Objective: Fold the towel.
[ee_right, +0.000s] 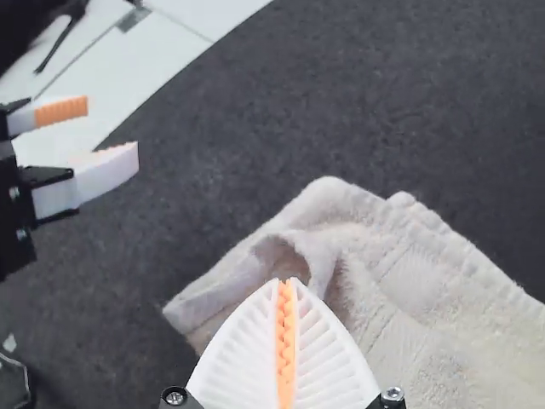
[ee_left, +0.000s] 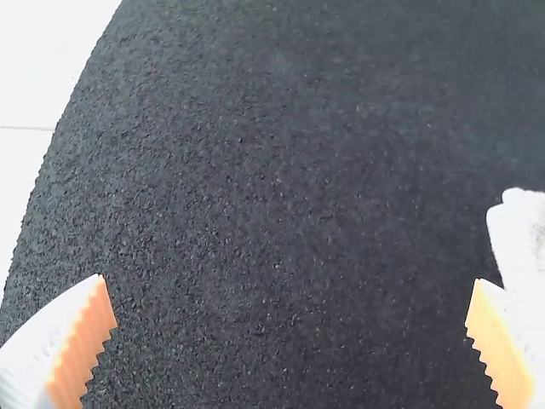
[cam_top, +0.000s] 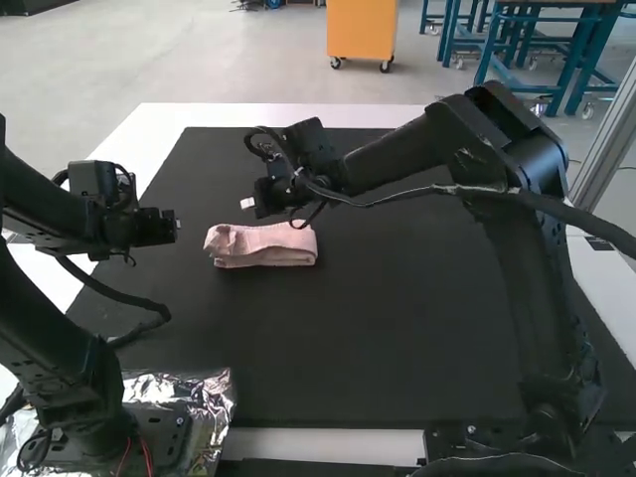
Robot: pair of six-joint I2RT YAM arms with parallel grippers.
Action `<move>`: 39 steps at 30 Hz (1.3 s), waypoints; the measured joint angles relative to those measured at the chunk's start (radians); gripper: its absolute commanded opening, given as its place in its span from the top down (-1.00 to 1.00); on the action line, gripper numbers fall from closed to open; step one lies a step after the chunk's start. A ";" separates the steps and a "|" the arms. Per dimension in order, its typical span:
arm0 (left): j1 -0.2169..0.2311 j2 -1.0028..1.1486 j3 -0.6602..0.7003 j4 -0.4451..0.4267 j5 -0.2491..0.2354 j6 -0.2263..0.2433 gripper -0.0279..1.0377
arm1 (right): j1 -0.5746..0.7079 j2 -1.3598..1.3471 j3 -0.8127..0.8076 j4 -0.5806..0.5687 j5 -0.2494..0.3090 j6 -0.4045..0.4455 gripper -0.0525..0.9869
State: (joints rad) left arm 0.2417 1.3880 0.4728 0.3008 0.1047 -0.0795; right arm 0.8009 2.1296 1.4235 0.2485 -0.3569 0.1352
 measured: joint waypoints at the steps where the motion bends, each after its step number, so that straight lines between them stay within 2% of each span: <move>1: 0.000 -0.009 0.000 0.000 0.000 0.000 -0.87 | 0.000 0.010 -0.011 0.018 -0.004 0.002 0.95; 13: 0.000 -0.078 0.000 -0.034 0.000 0.000 -0.87 | -0.002 0.158 -0.028 0.233 -0.038 0.049 0.95; 30: 0.000 -0.153 0.000 -0.074 0.000 0.000 -0.87 | -0.034 0.320 0.052 0.267 -0.074 0.075 0.94; 34: 0.000 -0.180 0.003 -0.103 0.000 0.000 -0.87 | -0.037 0.305 0.057 0.225 -0.080 0.082 0.93; 35: 0.000 -0.188 0.010 -0.116 0.000 0.000 -0.87 | -0.039 0.290 0.057 0.199 -0.080 0.084 0.88; 39: -0.018 -0.222 0.068 -0.156 0.000 0.000 -0.87 | -0.064 0.171 0.056 0.103 -0.073 0.104 0.26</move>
State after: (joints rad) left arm 0.2241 1.1664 0.5407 0.1452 0.1051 -0.0795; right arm 0.7364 2.3009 1.4796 0.3515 -0.4301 0.2394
